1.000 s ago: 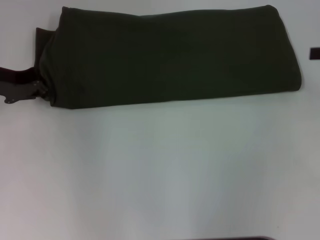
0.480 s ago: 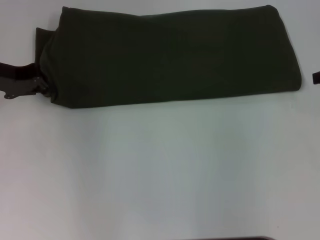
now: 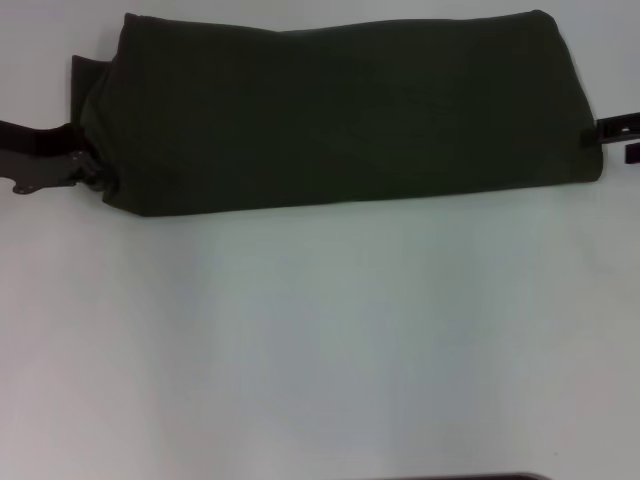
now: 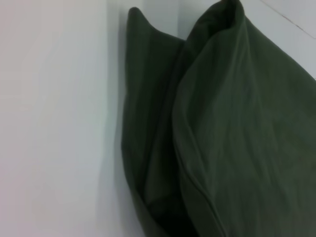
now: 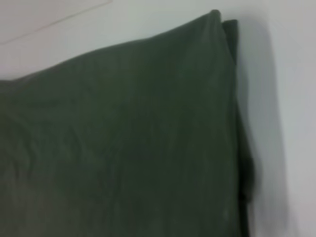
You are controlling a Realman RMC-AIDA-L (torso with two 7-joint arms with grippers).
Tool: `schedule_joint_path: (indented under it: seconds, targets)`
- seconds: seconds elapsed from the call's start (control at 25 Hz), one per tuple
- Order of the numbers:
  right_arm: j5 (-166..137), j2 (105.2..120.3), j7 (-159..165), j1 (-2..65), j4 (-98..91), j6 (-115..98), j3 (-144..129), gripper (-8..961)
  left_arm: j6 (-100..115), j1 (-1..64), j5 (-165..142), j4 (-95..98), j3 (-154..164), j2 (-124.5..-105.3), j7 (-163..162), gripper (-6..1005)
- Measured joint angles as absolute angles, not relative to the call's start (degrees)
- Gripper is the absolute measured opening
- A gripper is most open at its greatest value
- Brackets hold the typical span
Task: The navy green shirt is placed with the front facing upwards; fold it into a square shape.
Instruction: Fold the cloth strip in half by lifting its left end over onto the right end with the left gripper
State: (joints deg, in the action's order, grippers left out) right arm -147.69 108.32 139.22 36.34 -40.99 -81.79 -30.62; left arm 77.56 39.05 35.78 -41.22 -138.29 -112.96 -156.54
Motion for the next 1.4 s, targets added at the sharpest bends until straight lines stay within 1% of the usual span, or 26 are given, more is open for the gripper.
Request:
schedule_joint_path:
  seconds: [0.36,0.52,0.76,1.16,1.36,1.4]
  targets:
    - [-145.65,109.11,138.01,36.63,-38.65,-78.42,-30.92,919,77.51,39.18,35.77,-41.22,-138.44,-113.19,-156.53,27]
    - [-145.59,109.29,137.74,36.76,-37.39,-77.89,-31.05,899,77.51,39.16,35.77,-41.22,-138.50,-113.17,-156.53,30]
    - [-145.51,110.10,137.52,36.86,-37.09,-76.67,-31.24,880,77.45,39.24,35.77,-41.23,-138.26,-113.20,-156.53,35]
    - [-145.60,110.55,136.99,37.73,-35.87,-75.72,-31.49,879,77.59,39.54,35.77,-41.35,-138.32,-113.30,-156.53,43]
    - [-145.76,110.50,137.75,37.88,-35.97,-75.86,-32.47,775,77.79,39.81,35.77,-41.70,-138.25,-113.42,-156.53,47]
    - [-145.77,110.44,137.99,37.88,-36.08,-75.94,-32.57,726,77.78,39.83,35.77,-41.71,-138.24,-113.45,-156.53,48]
